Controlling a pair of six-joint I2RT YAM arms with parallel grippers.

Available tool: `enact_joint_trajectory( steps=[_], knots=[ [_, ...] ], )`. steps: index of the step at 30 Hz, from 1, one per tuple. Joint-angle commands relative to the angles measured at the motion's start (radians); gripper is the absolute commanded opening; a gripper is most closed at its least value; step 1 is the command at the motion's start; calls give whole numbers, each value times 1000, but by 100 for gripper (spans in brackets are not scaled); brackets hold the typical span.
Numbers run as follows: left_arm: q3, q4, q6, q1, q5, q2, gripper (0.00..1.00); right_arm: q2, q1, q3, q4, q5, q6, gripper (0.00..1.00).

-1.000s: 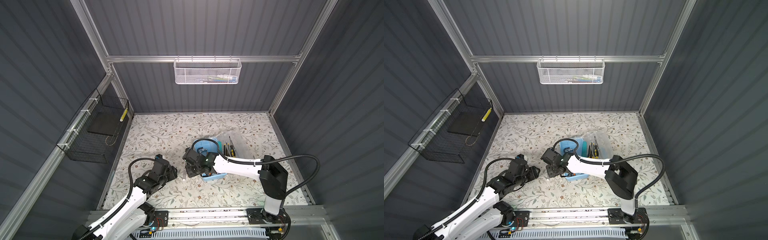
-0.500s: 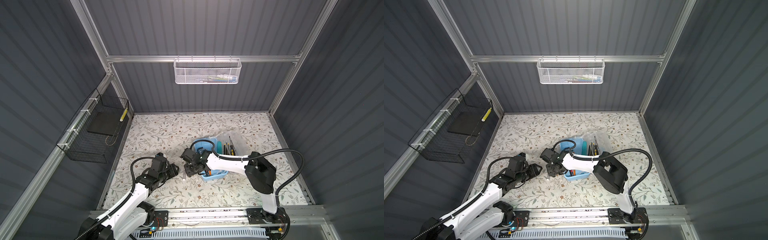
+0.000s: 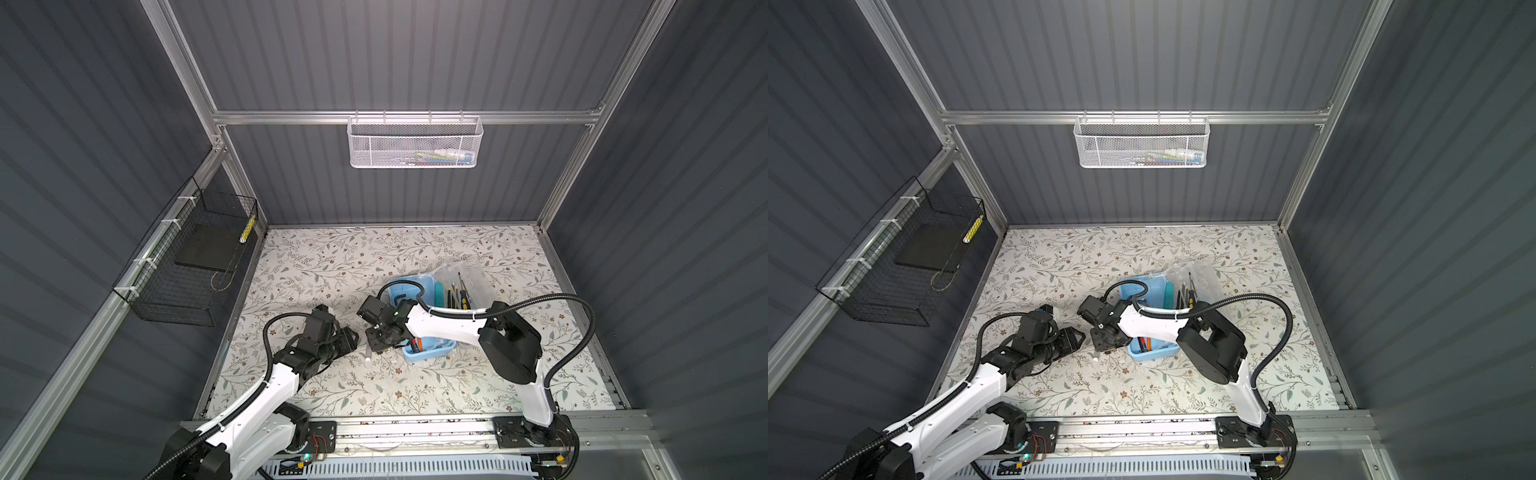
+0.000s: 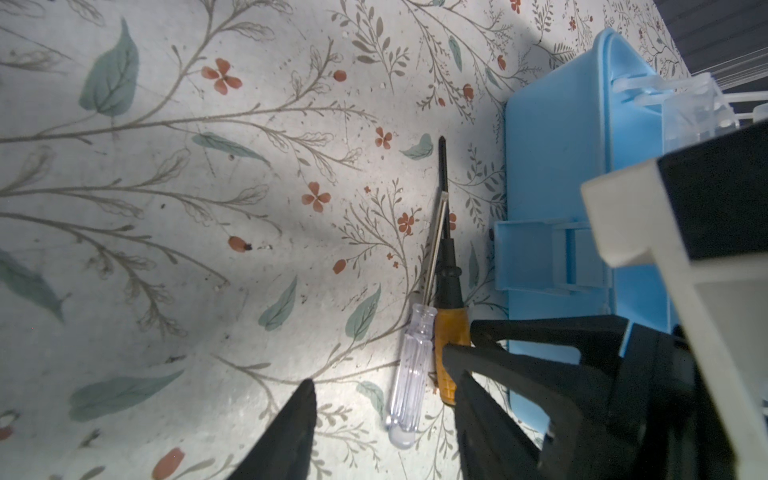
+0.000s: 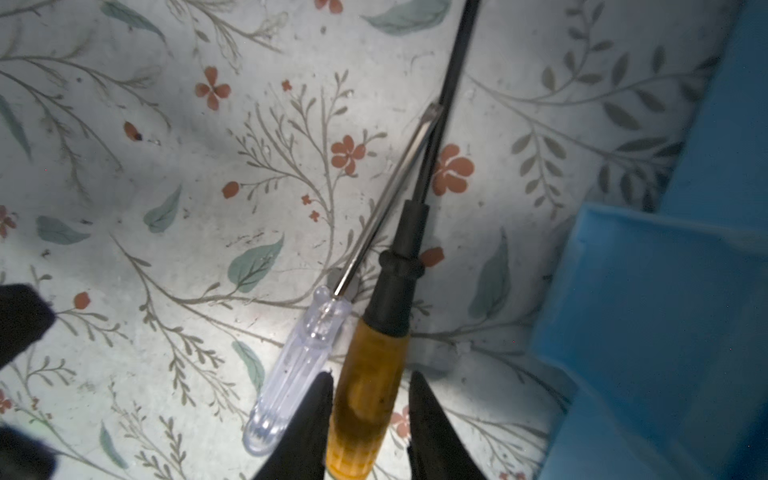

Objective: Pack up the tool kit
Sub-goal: 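Move the right gripper over the yellow-handled screwdriver while the left draws back, then close the right gripper on the yellow-handled screwdriver and lift it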

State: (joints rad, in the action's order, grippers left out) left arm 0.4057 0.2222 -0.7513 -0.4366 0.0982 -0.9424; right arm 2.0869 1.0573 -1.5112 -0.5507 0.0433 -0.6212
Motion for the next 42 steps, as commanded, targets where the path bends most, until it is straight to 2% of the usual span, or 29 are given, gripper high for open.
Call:
enact_joint_trajectory(
  steps=[1, 21, 30, 36, 38, 40, 42],
  knots=[
    [21, -8, 21, 5, 3, -10, 55, 25, -4, -29, -46, 25, 0, 31],
    [26, -24, 33, 6, 3, -35, 54, 78, -12, -43, -56, 15, -11, 34],
    [20, -27, 31, 6, 0, -27, 54, 112, -10, -71, -88, 11, -8, 30],
    [18, -28, 32, 5, -2, -25, 54, 103, -11, -75, -96, 17, -4, 21],
    [19, -27, 33, 4, -2, -22, 54, 96, -11, -79, -102, 20, 3, 14],
    [22, -28, 33, 5, -3, -19, 54, 82, -11, -79, -104, 22, 9, 2],
    [28, -25, 36, 5, -7, -17, 54, 61, -11, -79, -104, 21, 17, 0]
  ],
)
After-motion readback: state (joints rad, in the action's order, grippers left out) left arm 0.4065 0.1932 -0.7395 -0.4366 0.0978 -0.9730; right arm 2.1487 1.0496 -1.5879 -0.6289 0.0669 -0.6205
